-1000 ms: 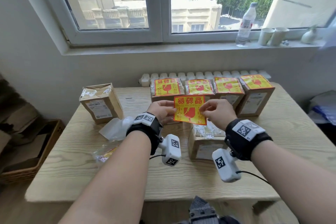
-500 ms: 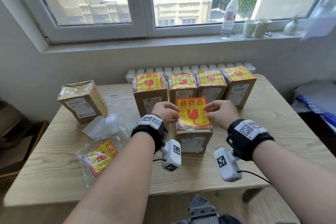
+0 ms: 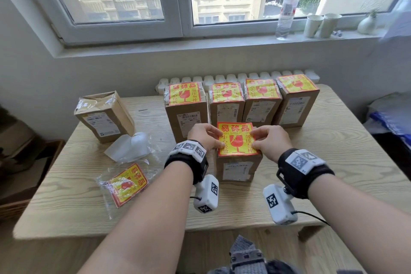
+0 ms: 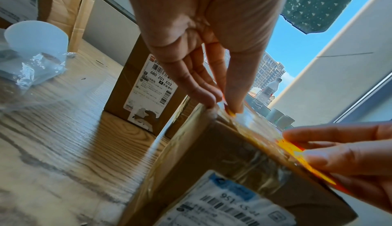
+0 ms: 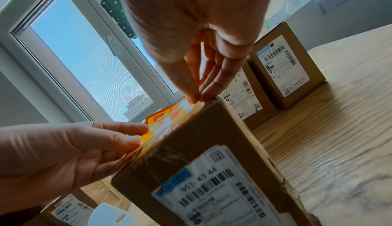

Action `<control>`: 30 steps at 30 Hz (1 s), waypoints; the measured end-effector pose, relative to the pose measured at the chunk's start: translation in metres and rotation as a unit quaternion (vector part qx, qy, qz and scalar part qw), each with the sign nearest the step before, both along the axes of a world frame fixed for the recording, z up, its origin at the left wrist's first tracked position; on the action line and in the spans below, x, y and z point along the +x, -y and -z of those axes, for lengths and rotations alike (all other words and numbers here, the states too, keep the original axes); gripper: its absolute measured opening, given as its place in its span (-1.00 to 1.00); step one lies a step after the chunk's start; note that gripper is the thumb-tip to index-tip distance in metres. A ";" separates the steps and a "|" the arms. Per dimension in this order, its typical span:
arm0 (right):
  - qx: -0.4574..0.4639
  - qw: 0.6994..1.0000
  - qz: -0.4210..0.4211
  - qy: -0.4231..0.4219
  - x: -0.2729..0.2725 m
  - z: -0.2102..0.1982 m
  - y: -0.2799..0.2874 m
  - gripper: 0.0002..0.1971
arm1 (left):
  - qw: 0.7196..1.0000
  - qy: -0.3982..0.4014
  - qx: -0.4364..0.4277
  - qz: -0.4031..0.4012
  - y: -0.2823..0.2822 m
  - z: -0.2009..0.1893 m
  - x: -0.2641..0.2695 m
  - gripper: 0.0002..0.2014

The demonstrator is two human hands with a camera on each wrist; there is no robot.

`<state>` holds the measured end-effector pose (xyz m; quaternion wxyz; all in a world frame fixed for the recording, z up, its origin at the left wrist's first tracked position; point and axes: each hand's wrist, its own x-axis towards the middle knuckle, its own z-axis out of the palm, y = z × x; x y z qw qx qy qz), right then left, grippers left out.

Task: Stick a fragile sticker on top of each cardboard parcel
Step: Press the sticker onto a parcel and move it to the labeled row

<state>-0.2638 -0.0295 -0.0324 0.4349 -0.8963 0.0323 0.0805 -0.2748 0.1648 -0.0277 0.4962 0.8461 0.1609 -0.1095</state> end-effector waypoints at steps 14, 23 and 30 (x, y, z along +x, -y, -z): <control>-0.009 1.000 0.019 0.013 -0.004 0.003 0.002 -0.68 | 0.999 0.009 0.038 0.013 0.007 0.003 0.003 -0.71; -0.049 0.998 0.003 0.026 -0.003 0.002 0.001 -0.68 | 0.998 0.011 0.067 0.011 0.011 0.002 0.002 -0.71; -0.085 0.996 -0.025 0.026 -0.005 0.000 -0.002 -0.60 | 0.994 0.014 0.100 0.028 0.015 0.006 0.001 -0.55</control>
